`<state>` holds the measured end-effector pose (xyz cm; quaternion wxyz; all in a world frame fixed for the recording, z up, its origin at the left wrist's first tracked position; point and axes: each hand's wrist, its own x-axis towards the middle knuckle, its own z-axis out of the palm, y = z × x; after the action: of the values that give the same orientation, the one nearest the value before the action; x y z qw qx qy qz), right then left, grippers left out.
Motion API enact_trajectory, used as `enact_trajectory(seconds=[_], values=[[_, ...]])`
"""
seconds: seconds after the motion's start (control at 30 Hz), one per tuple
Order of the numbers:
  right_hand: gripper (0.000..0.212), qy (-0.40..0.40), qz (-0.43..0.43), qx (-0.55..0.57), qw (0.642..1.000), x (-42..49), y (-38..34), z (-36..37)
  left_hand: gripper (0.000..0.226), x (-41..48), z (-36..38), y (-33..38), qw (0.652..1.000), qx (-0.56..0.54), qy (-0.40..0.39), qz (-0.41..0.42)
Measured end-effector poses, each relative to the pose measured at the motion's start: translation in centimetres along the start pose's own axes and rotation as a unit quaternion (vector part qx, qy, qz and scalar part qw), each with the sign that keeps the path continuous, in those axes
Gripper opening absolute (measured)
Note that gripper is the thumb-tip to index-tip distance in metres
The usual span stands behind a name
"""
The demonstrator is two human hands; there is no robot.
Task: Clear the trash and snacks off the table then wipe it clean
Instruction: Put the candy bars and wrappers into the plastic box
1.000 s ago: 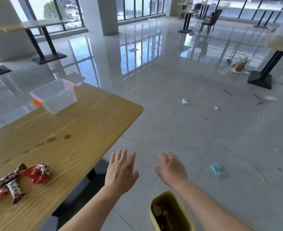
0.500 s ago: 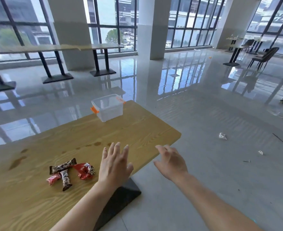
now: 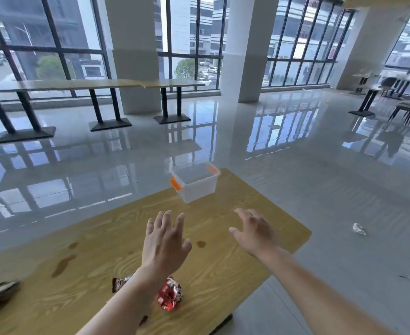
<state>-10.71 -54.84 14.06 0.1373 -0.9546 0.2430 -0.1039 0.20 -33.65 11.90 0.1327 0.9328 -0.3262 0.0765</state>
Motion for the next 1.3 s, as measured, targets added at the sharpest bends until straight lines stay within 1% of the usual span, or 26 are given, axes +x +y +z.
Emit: enact_trajectory(seconds=[0.17, 0.3, 0.6, 0.7, 0.77, 0.83, 0.93, 1.0, 1.1, 1.17, 1.3], values=[[0.057, -0.029, 0.014, -0.006, 0.999, 4.9, -1.0, 1.0, 0.072, 3.4, 0.8, -3.1, 1.000, 0.017, -0.015, -0.004], [0.057, -0.047, 0.017, -0.006, 0.999, 9.5, -0.6, 2.3, 0.070, 6.6, 2.1, -4.2, 0.999, 0.033, -0.014, -0.011], [0.055, -0.079, -0.001, 0.003, 0.997, 23.5, 3.3, 6.9, 0.067, 17.7, 7.1, -3.5, 0.997, 0.046, -0.037, -0.054], [0.064, -0.088, -0.020, 0.011, 0.996, 29.0, 5.1, 8.4, 0.065, 22.3, 8.9, -2.7, 0.996, 0.045, -0.032, -0.076], [0.070, -0.105, -0.030, 0.030, 0.994, 32.5, 6.1, 9.4, 0.059, 25.2, 10.1, -2.3, 0.995, 0.040, -0.027, -0.087], [0.065, -0.129, -0.029, 0.044, 0.990, 35.9, 6.8, 10.5, 0.051, 27.7, 11.3, -2.2, 0.994, 0.040, -0.017, -0.099], [0.055, -0.147, -0.020, 0.036, 0.988, 40.4, 7.4, 12.0, 0.054, 30.9, 13.2, -2.5, 0.990, 0.031, -0.025, -0.133], [0.052, -0.151, -0.016, 0.023, 0.988, 42.6, 7.7, 12.9, 0.059, 32.4, 14.4, -3.0, 0.987, 0.010, -0.028, -0.156], [0.049, -0.159, -0.021, 0.014, 0.987, 44.9, 8.0, 14.4, 0.062, 33.9, 15.8, -3.9, 0.968, -0.086, -0.024, -0.233], [0.048, -0.169, -0.026, 0.014, 0.985, 45.9, 8.2, 15.3, 0.057, 34.4, 16.7, -4.6, 0.951, -0.130, -0.025, -0.279], [0.049, -0.192, -0.035, 0.011, 0.981, 46.9, 8.4, 17.0, 0.043, 34.5, 18.1, -5.6, 0.942, -0.139, -0.041, -0.303]])
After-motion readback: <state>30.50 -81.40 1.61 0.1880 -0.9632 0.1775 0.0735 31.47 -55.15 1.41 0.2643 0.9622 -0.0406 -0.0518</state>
